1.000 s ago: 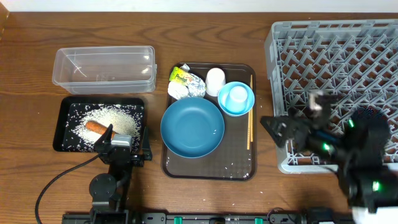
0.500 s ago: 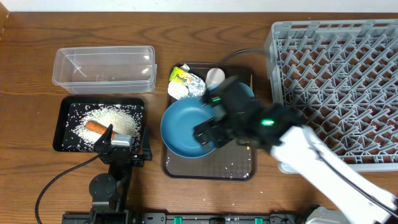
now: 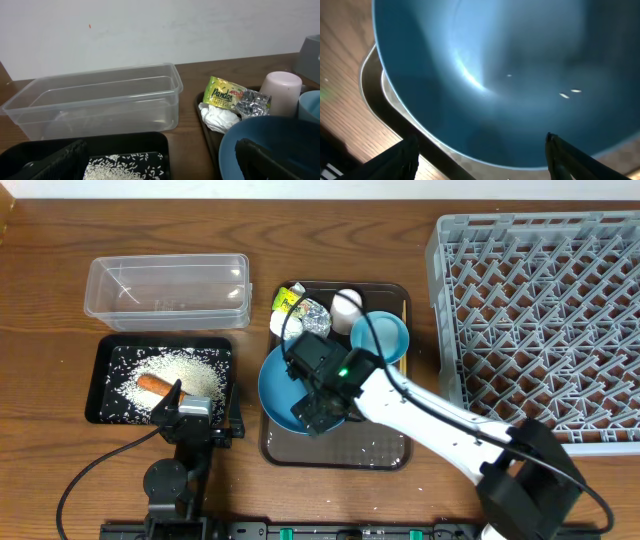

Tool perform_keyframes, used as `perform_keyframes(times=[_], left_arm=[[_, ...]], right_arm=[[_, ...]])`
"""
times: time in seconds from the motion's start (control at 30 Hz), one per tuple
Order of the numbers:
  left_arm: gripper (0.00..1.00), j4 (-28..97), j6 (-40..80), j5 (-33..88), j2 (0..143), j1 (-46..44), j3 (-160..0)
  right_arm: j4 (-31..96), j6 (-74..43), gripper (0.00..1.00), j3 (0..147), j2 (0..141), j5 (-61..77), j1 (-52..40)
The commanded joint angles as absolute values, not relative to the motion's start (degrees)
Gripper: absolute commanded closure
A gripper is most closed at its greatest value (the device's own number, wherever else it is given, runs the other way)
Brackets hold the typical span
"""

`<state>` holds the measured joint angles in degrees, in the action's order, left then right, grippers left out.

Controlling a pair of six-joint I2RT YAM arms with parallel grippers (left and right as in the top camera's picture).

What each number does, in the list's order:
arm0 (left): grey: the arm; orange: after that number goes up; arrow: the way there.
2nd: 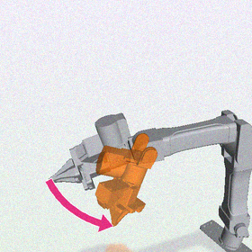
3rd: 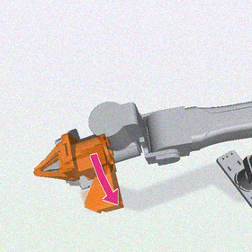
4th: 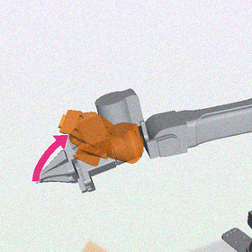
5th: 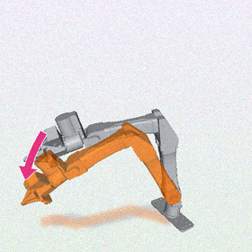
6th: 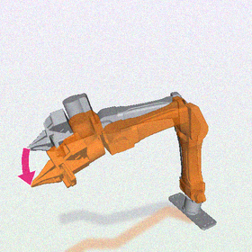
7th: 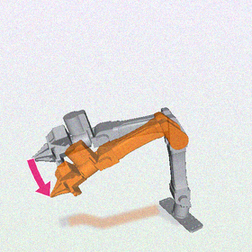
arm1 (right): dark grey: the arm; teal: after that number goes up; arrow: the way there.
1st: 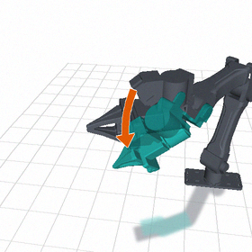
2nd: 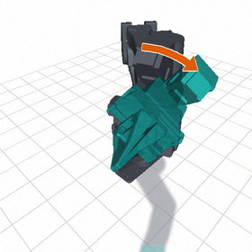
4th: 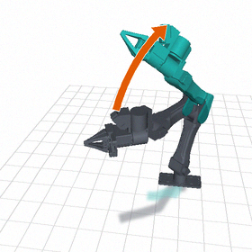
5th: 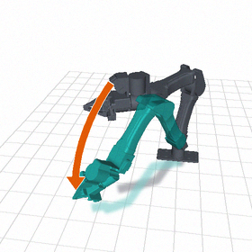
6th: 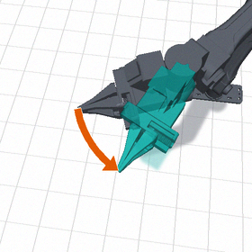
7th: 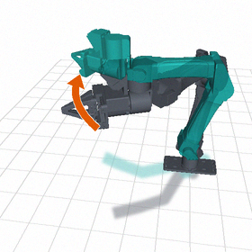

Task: Sort waste into correct bins and load items into the dishwasher rack
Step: 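Grasp the rim of the blue plate with the right gripper, then lift the blue plate and place it upright in the dish rack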

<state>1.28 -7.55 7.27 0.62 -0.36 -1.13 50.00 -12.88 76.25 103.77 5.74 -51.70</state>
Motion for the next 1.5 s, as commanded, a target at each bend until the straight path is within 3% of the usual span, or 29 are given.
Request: perform_keyframes(times=[0.0,1.0,1.27,1.4,1.47], left_arm=[[0.05,3.36,-8.10,7.88,0.23,-0.08,-0.23],[0.04,3.36,-8.10,7.88,0.23,-0.08,-0.23],[0.04,3.36,-8.10,7.88,0.23,-0.08,-0.23],[0.04,3.36,-8.10,7.88,0.23,-0.08,-0.23],[0.05,3.36,-8.10,7.88,0.23,-0.08,-0.23]], right_arm=[[49.69,-11.03,0.20,77.12,105.19,6.00,-54.28],[43.24,-9.69,0.32,74.30,111.81,4.08,-58.06],[41.25,-10.66,0.55,74.43,113.25,3.86,-58.04],[41.12,-11.64,0.75,75.53,113.12,3.97,-58.04],[41.21,-11.75,0.80,76.40,112.79,5.13,-58.04]])
